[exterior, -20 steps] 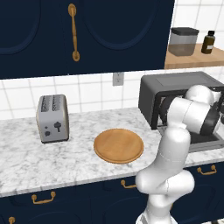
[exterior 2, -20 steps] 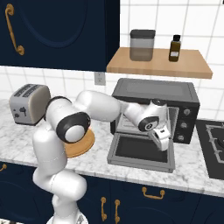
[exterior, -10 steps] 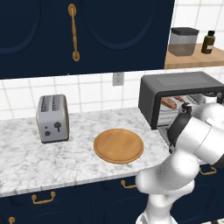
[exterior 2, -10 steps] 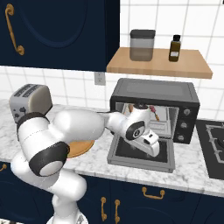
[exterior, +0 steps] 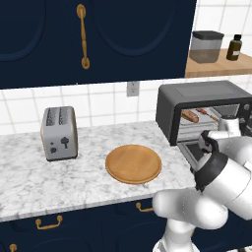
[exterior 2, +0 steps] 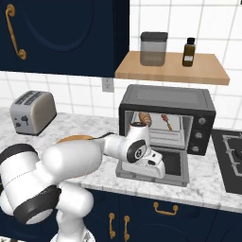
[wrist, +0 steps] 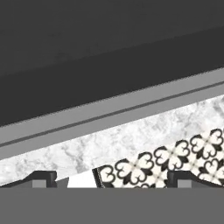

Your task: Pick up the kebab skewer and baguette bread, and place them inside the toaster oven. Close the toaster oven door and start by setting the timer.

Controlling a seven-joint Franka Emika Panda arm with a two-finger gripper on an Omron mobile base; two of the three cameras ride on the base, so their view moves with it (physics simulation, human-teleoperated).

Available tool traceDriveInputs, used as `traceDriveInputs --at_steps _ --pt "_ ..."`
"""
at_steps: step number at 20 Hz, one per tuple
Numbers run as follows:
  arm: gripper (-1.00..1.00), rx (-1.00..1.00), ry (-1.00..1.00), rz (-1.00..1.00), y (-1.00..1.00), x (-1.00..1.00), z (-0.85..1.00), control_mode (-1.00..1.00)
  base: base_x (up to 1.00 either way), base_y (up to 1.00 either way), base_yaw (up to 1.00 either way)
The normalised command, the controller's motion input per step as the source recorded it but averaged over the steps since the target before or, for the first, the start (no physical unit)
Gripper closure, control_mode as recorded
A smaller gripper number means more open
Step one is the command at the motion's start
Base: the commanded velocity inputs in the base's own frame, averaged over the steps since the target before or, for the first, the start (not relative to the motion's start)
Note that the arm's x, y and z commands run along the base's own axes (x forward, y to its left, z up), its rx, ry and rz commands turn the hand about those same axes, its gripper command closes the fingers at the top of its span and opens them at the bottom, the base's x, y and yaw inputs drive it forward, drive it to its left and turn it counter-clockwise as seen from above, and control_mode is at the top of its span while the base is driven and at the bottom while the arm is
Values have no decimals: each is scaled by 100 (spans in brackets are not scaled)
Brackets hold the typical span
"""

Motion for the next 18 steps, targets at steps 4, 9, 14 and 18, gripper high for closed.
traceDriveInputs --at_steps 4,9,14,18 --pt "-100 11 0 15 11 1 -7 -100 0 0 0" --pt "-100 10 0 15 8 3 -24 -100 0 0 0" --pt "-100 3 -3 7 1 13 -15 -100 0 0 0" --pt "-100 4 -6 8 2 0 -24 -100 0 0 0"
